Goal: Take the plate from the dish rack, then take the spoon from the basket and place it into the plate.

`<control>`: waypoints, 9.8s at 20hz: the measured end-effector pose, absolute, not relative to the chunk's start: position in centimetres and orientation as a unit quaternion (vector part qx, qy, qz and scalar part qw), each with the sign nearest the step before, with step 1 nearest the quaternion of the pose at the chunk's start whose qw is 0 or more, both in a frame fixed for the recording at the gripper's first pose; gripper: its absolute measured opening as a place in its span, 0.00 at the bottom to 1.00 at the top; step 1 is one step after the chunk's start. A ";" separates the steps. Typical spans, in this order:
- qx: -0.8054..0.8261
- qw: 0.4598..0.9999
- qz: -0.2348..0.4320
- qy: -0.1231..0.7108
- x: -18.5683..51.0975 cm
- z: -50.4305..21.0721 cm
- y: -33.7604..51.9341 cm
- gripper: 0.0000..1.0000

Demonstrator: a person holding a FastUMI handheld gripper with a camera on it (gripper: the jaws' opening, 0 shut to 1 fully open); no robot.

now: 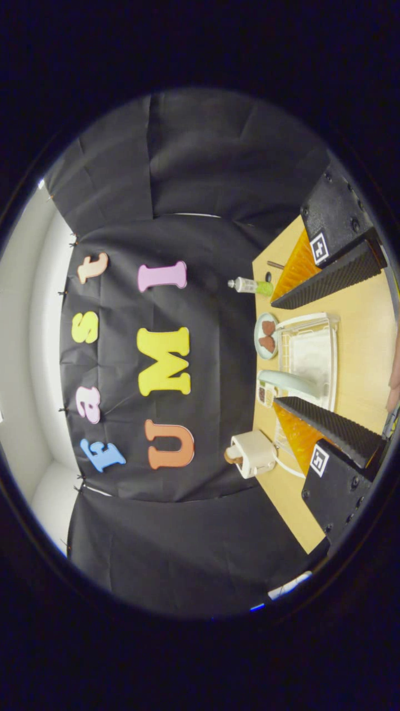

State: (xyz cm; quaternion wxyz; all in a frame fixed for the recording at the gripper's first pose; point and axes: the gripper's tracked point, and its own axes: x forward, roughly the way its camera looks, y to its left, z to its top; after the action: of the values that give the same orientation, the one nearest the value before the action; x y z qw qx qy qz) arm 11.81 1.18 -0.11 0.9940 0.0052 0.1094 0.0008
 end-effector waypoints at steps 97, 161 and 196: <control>0.099 0.951 -0.054 0.289 15.6 -23.2 -12.9 0.95; -0.025 0.999 0.036 0.006 10.8 -10.9 0.4 0.13; -0.003 0.999 -0.026 0.044 5.6 -17.0 -2.0 1.00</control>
State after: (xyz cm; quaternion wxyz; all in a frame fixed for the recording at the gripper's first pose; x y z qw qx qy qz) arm 5.62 -2.01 -16.98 0.9987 -0.0034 0.0445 -0.0263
